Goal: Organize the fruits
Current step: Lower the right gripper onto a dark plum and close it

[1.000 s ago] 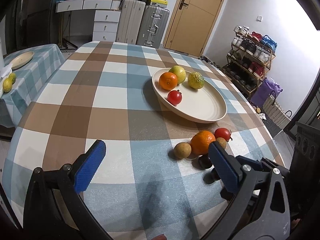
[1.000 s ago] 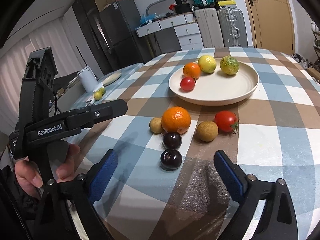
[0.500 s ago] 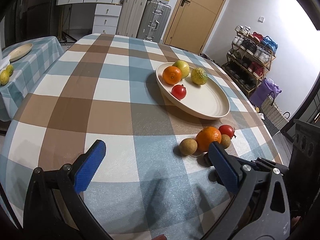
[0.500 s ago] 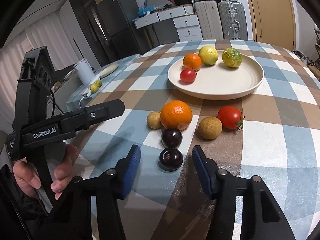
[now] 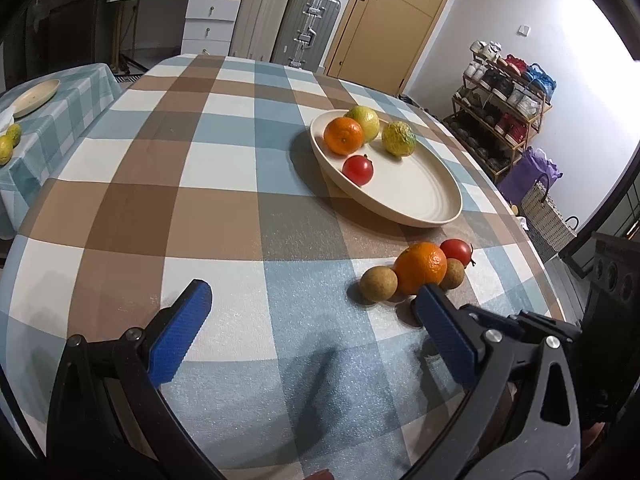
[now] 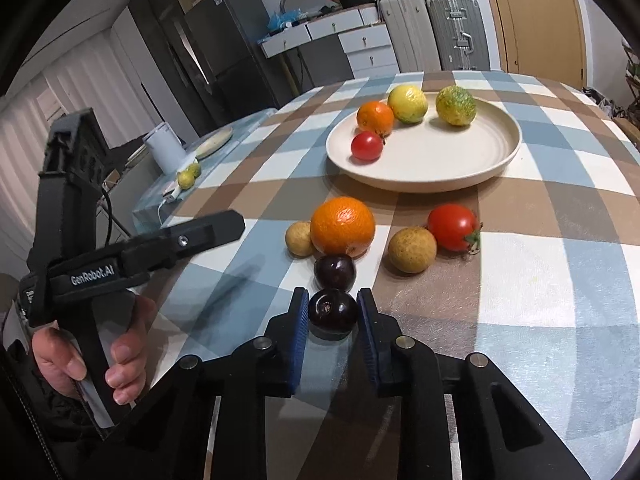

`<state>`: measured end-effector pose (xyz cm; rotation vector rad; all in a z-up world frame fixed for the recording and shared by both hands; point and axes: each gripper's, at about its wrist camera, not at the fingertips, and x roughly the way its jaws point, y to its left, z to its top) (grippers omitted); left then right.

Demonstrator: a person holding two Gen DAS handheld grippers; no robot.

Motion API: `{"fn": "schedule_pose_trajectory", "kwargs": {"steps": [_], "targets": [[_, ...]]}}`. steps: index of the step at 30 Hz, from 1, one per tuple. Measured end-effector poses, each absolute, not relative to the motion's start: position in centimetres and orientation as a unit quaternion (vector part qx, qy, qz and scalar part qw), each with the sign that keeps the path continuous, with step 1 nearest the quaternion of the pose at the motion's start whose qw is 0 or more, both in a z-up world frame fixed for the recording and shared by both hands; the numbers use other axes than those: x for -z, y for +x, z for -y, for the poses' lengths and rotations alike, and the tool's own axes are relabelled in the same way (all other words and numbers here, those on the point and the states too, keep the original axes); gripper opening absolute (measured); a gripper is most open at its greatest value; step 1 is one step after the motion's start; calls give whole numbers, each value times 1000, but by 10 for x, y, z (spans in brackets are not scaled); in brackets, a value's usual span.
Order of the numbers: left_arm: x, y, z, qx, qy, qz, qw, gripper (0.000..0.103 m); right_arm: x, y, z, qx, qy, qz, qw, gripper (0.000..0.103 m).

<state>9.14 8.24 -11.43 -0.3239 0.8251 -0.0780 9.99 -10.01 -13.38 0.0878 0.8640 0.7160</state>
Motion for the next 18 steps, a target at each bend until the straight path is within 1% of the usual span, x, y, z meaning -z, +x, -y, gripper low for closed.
{"fn": "schedule_pose_trajectory", "kwargs": {"steps": [8, 12, 16, 18], "targets": [[122, 105, -71, 52, -137, -421, 895, 102, 128, 100, 119, -343, 62, -391, 852, 25], [123, 115, -61, 69, -96, -435, 893, 102, 124, 103, 131, -331, 66, -378, 862, 25], [119, 124, -54, 78, -65, -431, 897, 102, 117, 107, 145, -327, 70, -364, 869, 25], [120, 129, -53, 86, -64, -435, 894, 99, 114, 108, 150, -325, 72, -358, 872, 25]]}}
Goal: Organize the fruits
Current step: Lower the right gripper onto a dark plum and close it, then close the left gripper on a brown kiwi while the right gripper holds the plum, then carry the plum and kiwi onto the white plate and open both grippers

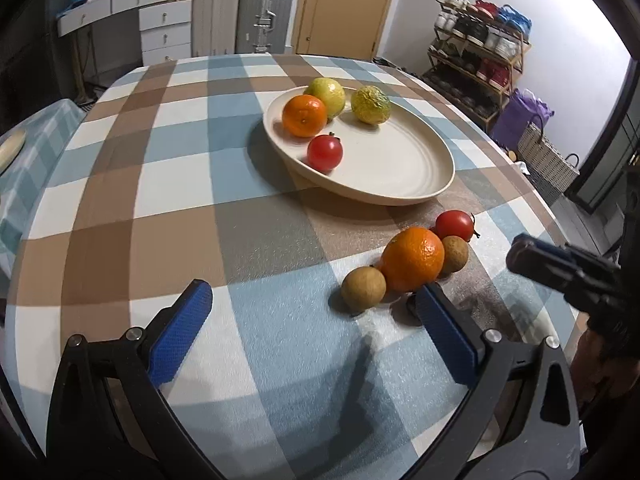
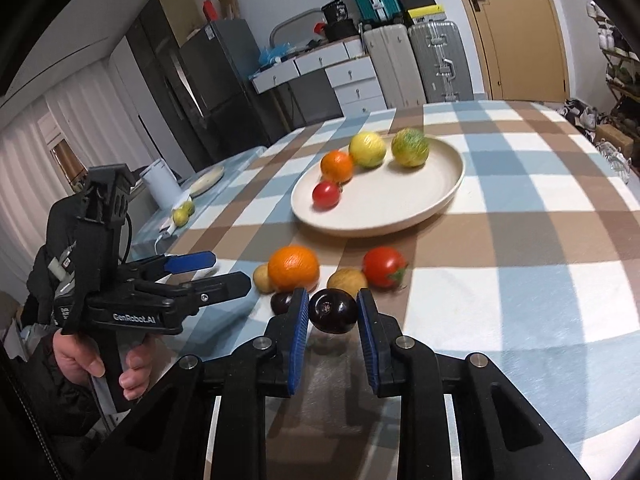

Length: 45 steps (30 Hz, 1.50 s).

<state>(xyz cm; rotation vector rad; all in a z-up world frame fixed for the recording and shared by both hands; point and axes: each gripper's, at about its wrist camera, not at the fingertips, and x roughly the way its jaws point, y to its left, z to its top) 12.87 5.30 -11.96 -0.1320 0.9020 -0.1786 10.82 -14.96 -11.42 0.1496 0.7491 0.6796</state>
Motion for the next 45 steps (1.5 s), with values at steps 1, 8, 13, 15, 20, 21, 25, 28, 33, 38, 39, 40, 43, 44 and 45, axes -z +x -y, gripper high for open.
{"fn": "schedule_pose_trajectory", "kwargs": {"steps": [1, 8, 13, 15, 20, 21, 25, 28, 33, 38, 39, 40, 43, 44, 45], "targets": [[120, 131, -53, 92, -66, -436, 893, 96, 113, 110, 150, -324, 72, -356, 873, 25], [124, 139, -49, 143, -73, -441, 883, 78, 109, 115, 160, -324, 78, -346, 877, 25], [122, 139, -47, 185, -64, -437, 878, 61, 110, 117, 164, -325, 81, -343, 878, 25], [122, 139, -47, 201, -63, -436, 875, 57, 111, 119, 164, -325, 83, -343, 878, 25], [124, 139, -43, 230, -72, -436, 867, 45, 113, 120, 166, -323, 87, -346, 876, 25], [124, 139, -43, 236, -75, -436, 865, 41, 113, 120, 166, -323, 87, -346, 876, 25], [125, 137, -43, 242, -84, -436, 863, 34, 113, 119, 165, -323, 88, -347, 876, 25], [131, 137, -44, 241, -87, -446, 858, 21, 113, 119, 165, -322, 89, -347, 876, 25], [130, 135, -45, 237, -85, -446, 859, 21, 113, 120, 165, -323, 90, -348, 876, 25], [125, 133, -48, 236, -90, -438, 863, 21, 114, 120, 165, -324, 89, -347, 875, 25], [123, 132, -48, 234, -88, -436, 865, 21, 114, 120, 165, -324, 89, -348, 875, 25], [122, 132, -49, 231, -87, -434, 866, 21, 114, 120, 165, -324, 90, -349, 875, 25], [116, 130, -52, 230, -88, -425, 871, 21, 116, 121, 164, -325, 92, -351, 873, 25], [115, 130, -53, 229, -89, -423, 872, 21, 116, 121, 164, -325, 92, -351, 874, 25], [112, 130, -55, 227, -92, -420, 874, 21, 116, 121, 164, -325, 93, -351, 873, 25]]}}
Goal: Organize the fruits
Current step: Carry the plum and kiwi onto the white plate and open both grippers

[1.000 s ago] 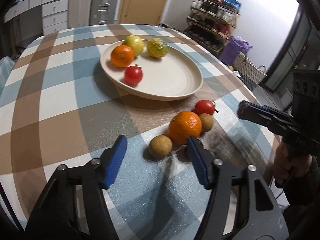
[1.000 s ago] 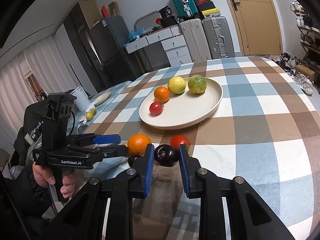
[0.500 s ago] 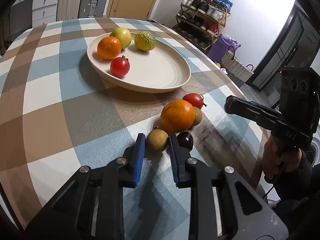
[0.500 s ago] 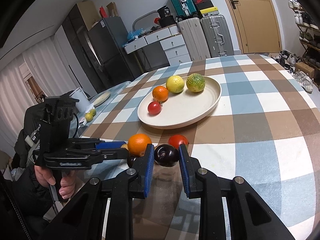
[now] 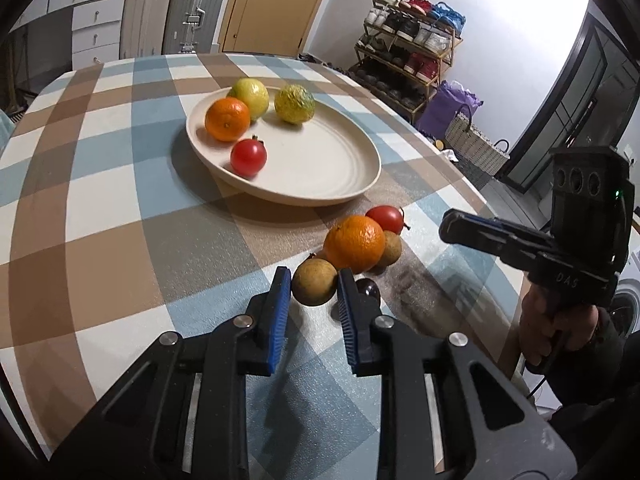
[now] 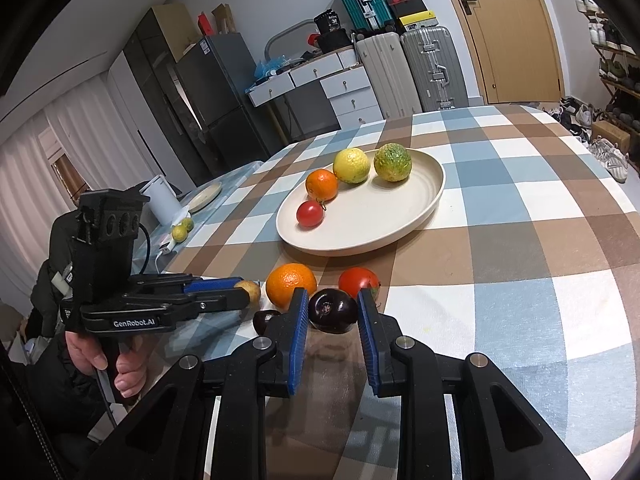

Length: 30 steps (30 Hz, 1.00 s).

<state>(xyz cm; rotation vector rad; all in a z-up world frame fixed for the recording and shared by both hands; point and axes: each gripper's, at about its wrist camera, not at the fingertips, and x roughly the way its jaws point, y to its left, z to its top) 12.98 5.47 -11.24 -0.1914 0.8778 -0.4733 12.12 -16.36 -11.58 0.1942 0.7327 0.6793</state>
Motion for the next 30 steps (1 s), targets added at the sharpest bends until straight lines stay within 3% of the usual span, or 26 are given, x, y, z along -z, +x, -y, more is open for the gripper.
{"fn": "schedule_pose_trajectory", "kwargs": {"steps": [18, 30], "targets": [[58, 181, -73, 180, -121, -357, 909, 21, 88, 174, 150, -359, 92, -336, 866, 25], [73, 242, -87, 169, -128, -376, 902, 21, 91, 250, 114, -387, 133, -377, 831, 25]]}}
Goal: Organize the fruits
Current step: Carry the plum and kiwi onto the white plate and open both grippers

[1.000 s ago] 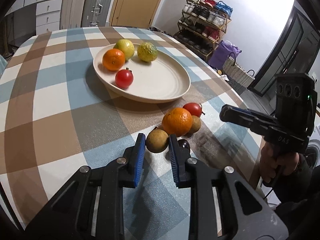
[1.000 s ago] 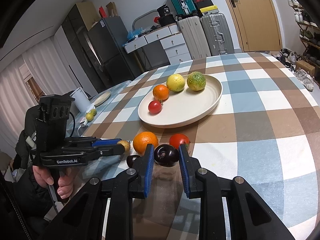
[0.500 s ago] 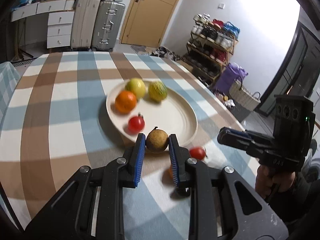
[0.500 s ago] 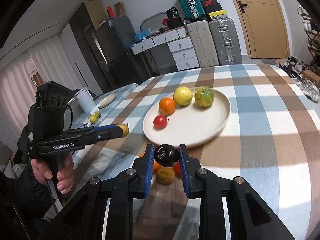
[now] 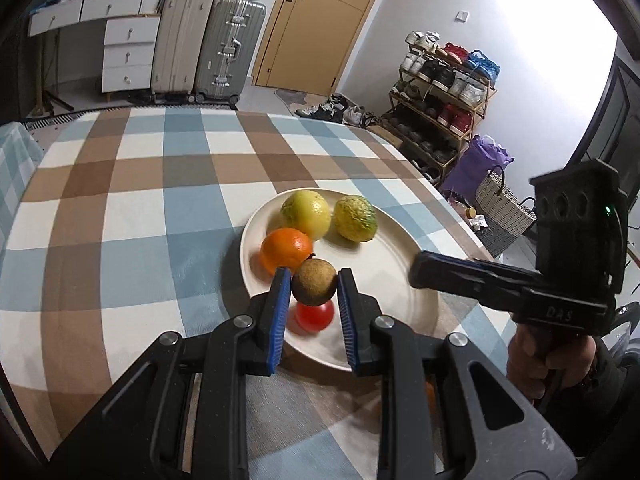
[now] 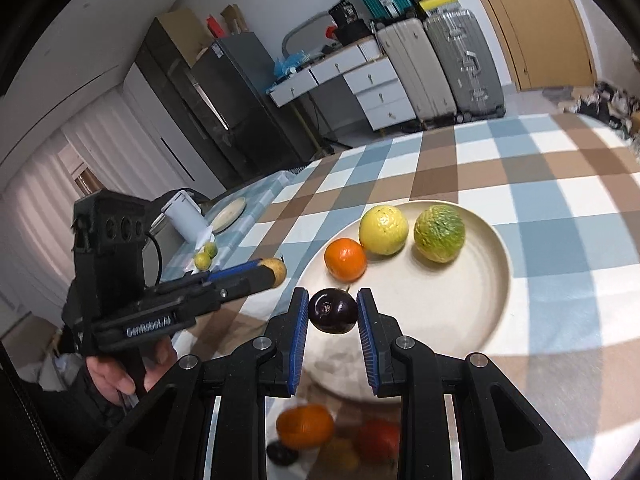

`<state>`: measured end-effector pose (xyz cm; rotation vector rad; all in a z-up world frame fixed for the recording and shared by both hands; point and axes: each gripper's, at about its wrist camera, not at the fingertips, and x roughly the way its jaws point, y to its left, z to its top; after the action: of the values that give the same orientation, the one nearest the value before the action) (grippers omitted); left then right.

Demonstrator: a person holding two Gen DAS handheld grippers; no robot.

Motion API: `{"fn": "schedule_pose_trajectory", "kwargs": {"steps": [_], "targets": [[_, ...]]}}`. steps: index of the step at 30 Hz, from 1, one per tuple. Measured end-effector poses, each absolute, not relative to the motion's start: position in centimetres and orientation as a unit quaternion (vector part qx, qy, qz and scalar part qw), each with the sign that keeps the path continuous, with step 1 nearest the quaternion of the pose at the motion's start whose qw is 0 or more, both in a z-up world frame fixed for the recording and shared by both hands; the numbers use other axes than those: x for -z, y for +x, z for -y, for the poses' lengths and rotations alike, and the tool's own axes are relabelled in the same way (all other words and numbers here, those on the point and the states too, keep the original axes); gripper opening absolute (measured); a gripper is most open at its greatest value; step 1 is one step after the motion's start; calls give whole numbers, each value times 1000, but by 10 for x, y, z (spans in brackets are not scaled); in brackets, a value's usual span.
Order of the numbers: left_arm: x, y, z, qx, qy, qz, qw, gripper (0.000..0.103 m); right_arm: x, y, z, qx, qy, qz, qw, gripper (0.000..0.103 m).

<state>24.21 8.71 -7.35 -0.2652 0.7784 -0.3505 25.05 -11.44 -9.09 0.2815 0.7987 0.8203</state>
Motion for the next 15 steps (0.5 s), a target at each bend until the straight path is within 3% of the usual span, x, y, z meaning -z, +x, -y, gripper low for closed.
{"fn": "schedule_pose_trajectory", "kwargs": {"steps": [15], "targets": [[104, 269, -98, 177, -145, -395, 890, 21, 128, 304, 73, -364, 131, -442, 809, 25]]}}
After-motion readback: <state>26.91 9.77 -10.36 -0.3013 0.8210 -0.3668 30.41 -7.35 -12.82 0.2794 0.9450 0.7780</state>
